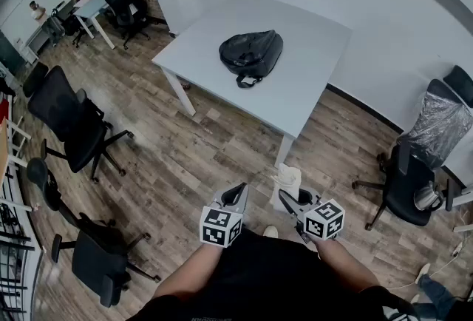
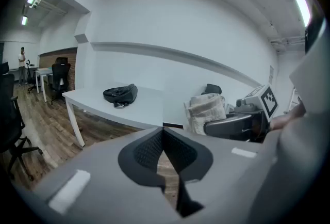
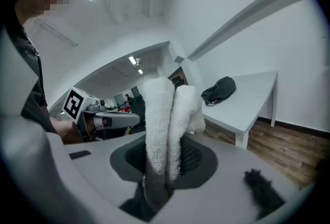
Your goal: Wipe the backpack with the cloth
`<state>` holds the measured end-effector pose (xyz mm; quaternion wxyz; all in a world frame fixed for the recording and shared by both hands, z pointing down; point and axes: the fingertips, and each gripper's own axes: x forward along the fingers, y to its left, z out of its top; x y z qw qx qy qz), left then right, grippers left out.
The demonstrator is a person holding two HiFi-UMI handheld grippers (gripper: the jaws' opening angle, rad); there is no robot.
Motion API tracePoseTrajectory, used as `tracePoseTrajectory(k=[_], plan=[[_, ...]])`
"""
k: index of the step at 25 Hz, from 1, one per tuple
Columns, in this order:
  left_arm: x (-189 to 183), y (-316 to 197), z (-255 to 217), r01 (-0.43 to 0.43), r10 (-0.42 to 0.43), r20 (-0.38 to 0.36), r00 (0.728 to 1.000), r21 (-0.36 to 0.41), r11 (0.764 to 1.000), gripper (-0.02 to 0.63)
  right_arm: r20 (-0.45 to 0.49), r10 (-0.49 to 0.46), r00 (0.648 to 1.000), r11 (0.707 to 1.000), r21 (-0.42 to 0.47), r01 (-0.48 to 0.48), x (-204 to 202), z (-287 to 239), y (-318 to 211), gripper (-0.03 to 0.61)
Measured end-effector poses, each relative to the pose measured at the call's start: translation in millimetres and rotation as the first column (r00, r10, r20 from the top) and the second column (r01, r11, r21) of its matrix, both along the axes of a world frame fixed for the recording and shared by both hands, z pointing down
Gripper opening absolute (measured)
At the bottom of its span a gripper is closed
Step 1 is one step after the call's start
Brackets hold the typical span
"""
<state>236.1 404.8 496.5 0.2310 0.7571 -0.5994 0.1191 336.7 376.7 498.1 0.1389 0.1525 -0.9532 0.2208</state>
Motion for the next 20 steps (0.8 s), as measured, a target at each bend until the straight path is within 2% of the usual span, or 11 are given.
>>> tracePoseTrajectory(k=[5, 20], plan=[[-24, -8, -2, 0.000, 0.000, 0.006, 1.000, 0.011, 1.000, 0.006, 0.002, 0.015, 1.000, 1.000, 0.002, -0.015, -20, 3, -10, 0.094], [-138, -52, -5, -0.004, 0.005, -0.016, 1.000, 0.024, 1.000, 0.006, -0.013, 0.053, 0.998, 0.999, 0.000, -0.053, -128, -1, -49, 0.094]])
